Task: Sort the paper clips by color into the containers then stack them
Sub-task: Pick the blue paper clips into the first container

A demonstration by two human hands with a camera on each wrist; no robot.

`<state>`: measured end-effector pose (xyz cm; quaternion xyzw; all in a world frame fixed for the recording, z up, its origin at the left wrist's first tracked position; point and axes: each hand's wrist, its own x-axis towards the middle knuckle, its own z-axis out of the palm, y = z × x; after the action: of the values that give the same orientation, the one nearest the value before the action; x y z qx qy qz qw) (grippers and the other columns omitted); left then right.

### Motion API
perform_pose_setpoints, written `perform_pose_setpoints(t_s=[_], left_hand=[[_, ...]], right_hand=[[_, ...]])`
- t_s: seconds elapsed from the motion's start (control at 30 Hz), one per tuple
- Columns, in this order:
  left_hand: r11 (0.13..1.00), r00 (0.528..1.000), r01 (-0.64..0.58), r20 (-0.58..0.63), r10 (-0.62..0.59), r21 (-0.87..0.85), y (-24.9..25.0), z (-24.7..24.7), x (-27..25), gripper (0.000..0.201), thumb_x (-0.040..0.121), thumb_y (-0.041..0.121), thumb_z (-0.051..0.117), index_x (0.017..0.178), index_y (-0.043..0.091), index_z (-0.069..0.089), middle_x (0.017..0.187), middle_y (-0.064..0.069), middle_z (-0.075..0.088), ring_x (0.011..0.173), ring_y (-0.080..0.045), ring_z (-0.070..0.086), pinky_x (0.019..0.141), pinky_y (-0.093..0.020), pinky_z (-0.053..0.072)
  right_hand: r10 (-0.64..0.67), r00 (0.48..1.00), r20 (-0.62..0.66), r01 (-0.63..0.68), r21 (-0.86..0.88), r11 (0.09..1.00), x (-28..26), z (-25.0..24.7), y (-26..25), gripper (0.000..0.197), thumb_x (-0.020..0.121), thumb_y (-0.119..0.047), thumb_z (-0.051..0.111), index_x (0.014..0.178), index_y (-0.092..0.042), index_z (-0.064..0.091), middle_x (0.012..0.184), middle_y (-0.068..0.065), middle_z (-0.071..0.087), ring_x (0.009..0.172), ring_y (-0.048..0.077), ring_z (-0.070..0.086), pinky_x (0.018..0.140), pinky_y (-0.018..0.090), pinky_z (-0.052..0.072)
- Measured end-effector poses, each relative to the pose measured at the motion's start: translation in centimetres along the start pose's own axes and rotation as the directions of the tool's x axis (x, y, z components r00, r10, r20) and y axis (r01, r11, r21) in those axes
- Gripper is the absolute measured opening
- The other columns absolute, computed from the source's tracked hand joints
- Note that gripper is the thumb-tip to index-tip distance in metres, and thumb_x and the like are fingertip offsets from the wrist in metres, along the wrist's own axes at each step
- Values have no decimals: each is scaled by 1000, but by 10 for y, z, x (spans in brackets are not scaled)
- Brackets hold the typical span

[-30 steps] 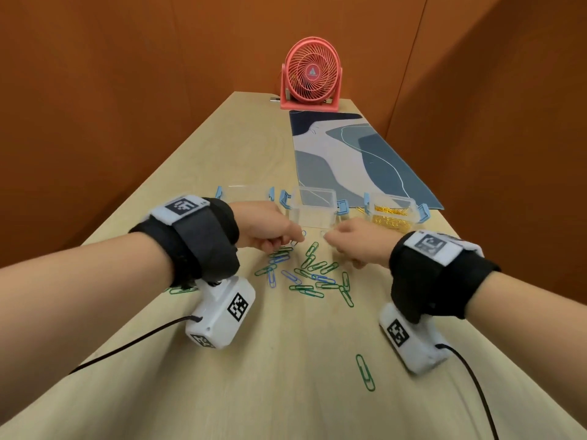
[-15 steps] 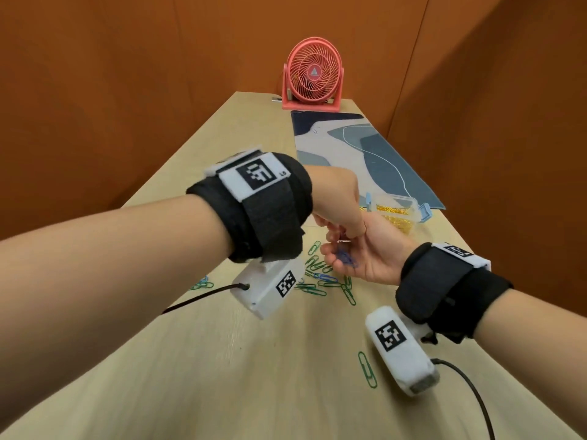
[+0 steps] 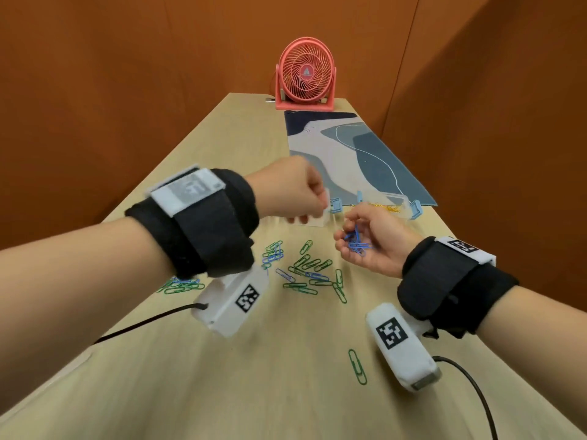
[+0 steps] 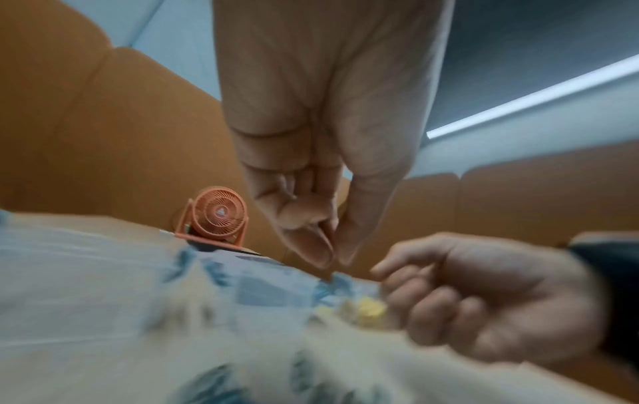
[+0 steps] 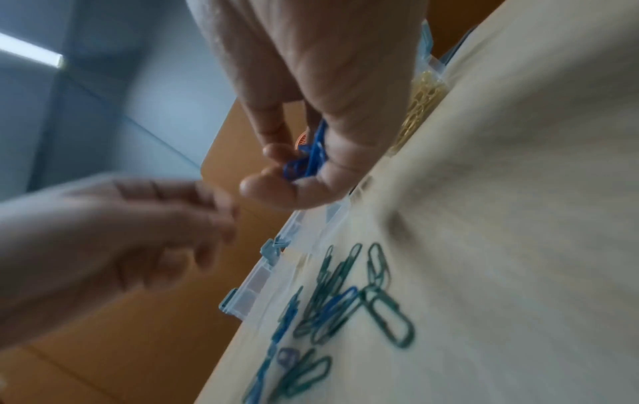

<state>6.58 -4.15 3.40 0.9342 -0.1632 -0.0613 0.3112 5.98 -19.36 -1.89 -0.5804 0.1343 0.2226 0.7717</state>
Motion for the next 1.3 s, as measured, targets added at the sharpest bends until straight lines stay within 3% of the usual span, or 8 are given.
perform_pose_setpoints(t_s=[0.13,0.23,0.33,0.5,0.67,0.83,0.97,1.3], left_hand=[[937,975,156,103,-197,311,-40,8,-9,16,80,19,69,88,5,72,70,-8,68,56,-17,56,46,-16,44],[929,963,212,97,-252,303,-55,16,-11,23,75,29,76,84,8,72,64,-2,65,55,-13,55,46,-16,43],[952,964,231,83,-251,203,-59,21,-12,18,74,23,77,83,8,73,63,-1,63,50,-8,54,37,-9,39],[966,979,190,34,-199,178,-59,21,-15,12,80,17,69,87,8,74,69,0,66,56,-9,56,43,-6,42],[961,979,189,31,-199,204,-63,19,-24,16,87,16,58,96,11,70,89,-1,65,78,-12,55,71,-22,44],[963,960,265,81,-268,53,-68,18,-28,12,90,16,52,88,14,63,75,2,62,63,-8,55,51,-14,42],[948,944,311,140,-300,-66,-70,15,-29,10,89,12,54,83,14,62,72,3,68,55,-8,58,41,-12,39],[958,986,158,21,-168,239,-61,20,-21,13,76,20,73,86,13,73,76,4,65,70,-10,58,60,-18,45]], right_hand=[[-9,1000,-25,-2,-405,914,-4,-2,5,32,95,-25,46,64,-16,45,47,-5,29,34,6,26,32,14,21],[-126,991,37,103,-810,577,-12,2,11,22,87,-32,62,79,-13,68,53,-6,37,45,9,30,39,17,26],[-238,960,151,228,-910,345,-15,9,12,17,77,-29,74,89,-17,75,63,-13,53,60,3,44,48,11,31],[-239,942,235,267,-957,112,-15,17,12,20,74,-22,77,94,-16,76,53,-14,42,52,3,38,42,3,33],[-248,942,226,258,-961,104,-11,14,13,20,82,-22,70,98,-13,75,56,-16,43,53,2,39,42,1,33],[-234,957,169,234,-930,284,-9,8,10,18,83,-25,68,95,-14,75,68,-14,58,58,1,46,46,4,36],[-147,986,85,142,-887,439,-12,7,10,17,80,-31,71,90,-18,75,56,-2,45,52,13,35,43,19,33],[-142,989,34,74,-955,287,-10,9,5,24,84,-26,63,95,-6,70,65,-7,53,54,11,43,43,18,34]])
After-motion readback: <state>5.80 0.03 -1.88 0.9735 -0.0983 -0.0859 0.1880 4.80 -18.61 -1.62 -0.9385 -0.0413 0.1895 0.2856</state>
